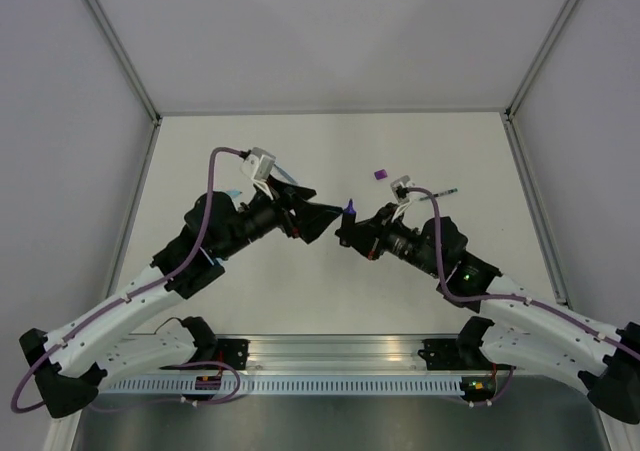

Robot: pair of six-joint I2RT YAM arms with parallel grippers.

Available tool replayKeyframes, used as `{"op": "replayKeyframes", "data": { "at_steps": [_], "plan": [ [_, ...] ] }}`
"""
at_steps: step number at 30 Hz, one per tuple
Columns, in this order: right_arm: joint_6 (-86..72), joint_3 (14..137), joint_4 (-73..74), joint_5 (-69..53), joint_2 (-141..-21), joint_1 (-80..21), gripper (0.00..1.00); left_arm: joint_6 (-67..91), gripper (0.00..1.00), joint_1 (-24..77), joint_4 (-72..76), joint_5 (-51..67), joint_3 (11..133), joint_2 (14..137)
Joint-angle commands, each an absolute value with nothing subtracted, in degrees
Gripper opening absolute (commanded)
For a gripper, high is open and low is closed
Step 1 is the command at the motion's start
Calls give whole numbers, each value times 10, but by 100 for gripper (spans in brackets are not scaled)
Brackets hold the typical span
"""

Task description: Insert the pens into the pen caps

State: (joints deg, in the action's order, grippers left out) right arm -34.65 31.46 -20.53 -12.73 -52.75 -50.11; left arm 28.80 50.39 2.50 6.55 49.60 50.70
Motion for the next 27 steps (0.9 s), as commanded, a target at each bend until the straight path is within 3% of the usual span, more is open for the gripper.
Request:
{"op": "replayKeyframes", "data": {
  "at_steps": [1,6,18,23,27],
  "plan": [
    [-328,388,25,136,-473,-491,0,223,100,496,-79,-37,583,529],
    [-316,369,78,251,-391,-490,0,173,99,470,-113,-61,671,637],
    [-306,297,38,234,-195,-490,0,93,86,396,-140,40,936,1042],
    [-305,299,41,224,-181,-490,0,29,79,395,-182,45,1130,1256],
    [-303,297,45,217,-178,-491,0,12,78,393,-194,32,1222,1360]
  ]
}}
